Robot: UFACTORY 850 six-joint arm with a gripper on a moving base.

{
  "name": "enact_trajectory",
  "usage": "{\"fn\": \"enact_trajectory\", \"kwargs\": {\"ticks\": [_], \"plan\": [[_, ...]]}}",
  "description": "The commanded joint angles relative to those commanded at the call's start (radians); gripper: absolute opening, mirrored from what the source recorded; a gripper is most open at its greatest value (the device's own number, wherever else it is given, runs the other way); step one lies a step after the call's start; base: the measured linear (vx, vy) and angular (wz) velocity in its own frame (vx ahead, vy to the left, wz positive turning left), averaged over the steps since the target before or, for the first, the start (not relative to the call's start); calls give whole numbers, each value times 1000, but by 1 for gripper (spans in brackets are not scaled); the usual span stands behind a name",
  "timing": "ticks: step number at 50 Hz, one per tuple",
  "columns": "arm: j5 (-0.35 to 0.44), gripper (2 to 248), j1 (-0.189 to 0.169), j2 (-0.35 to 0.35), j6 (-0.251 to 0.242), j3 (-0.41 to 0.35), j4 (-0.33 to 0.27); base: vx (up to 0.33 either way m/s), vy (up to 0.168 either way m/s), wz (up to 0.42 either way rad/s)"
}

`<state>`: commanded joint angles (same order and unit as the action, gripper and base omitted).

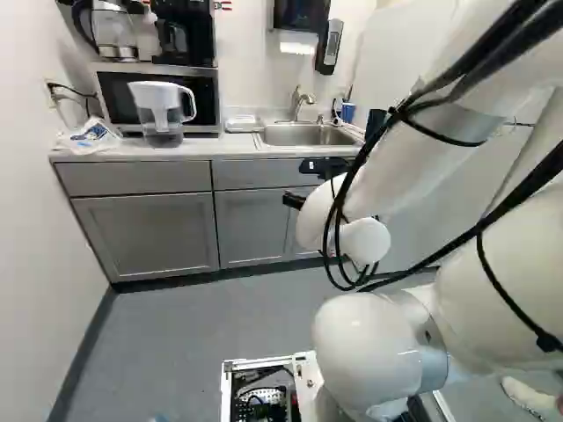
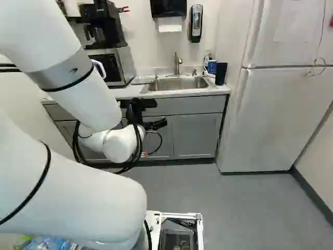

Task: Rinse the cup and place it in the tray

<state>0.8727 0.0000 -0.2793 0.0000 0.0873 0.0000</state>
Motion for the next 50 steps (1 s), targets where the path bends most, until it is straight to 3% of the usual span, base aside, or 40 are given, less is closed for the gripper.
{"fn": "enact_trajectory", "kwargs": {"ticks": [50], "plan": [[0,247,0,15,0,42,0,0,0,0]]}}
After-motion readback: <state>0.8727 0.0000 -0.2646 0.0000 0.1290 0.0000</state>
